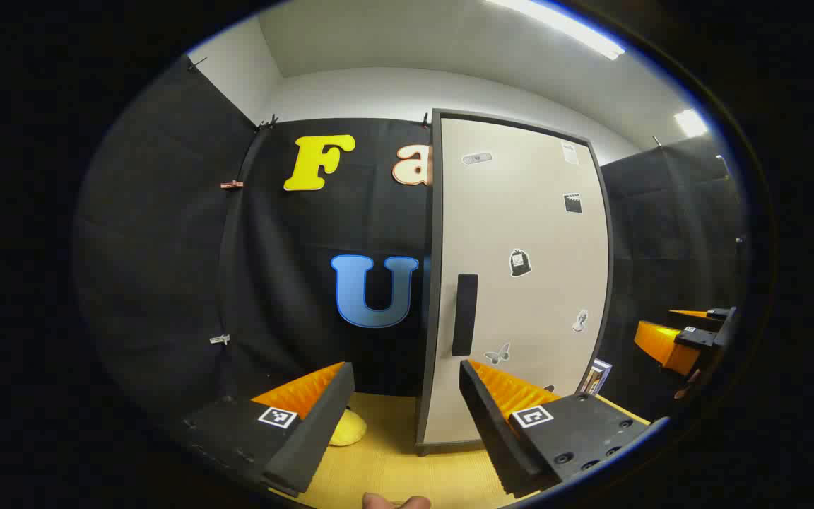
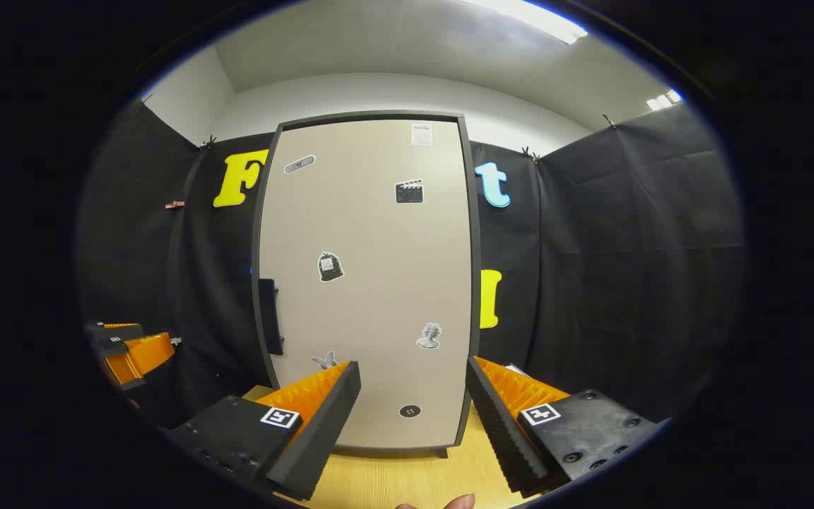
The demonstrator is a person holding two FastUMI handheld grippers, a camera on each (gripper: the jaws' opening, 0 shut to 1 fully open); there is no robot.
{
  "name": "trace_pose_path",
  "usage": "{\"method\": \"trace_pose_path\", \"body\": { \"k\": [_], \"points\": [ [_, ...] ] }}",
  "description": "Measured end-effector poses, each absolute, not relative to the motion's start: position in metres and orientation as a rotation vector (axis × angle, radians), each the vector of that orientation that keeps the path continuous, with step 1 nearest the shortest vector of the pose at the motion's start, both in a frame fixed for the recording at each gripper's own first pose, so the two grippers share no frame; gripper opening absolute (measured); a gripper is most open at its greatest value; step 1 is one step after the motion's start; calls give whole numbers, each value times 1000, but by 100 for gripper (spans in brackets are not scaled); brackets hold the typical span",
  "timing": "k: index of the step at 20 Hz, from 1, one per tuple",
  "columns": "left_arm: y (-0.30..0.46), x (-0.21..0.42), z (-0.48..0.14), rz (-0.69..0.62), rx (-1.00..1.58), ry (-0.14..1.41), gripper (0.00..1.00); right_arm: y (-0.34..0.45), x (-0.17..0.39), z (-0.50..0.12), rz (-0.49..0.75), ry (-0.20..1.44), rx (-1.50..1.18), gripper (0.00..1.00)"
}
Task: Open the cabinet door with the right hand, grasp the bottle in the cabinet with the left hand and place it on the coaster, then close the cabinet door with the right hand.
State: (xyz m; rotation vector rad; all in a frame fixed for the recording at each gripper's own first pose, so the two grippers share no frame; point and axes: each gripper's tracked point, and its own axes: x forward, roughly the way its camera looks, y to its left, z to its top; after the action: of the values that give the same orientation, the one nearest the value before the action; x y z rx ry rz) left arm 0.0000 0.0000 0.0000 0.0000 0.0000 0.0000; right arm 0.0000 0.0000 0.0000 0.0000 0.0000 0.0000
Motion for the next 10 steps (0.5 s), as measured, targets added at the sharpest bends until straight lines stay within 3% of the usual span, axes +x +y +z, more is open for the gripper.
{"method": "trace_pose_path", "body": {
  "k": [10],
  "points": [
    [1, 5, 0, -11, 6, -6, 95, 3, 4, -2, 4, 15, 9, 97]
  ]
}}
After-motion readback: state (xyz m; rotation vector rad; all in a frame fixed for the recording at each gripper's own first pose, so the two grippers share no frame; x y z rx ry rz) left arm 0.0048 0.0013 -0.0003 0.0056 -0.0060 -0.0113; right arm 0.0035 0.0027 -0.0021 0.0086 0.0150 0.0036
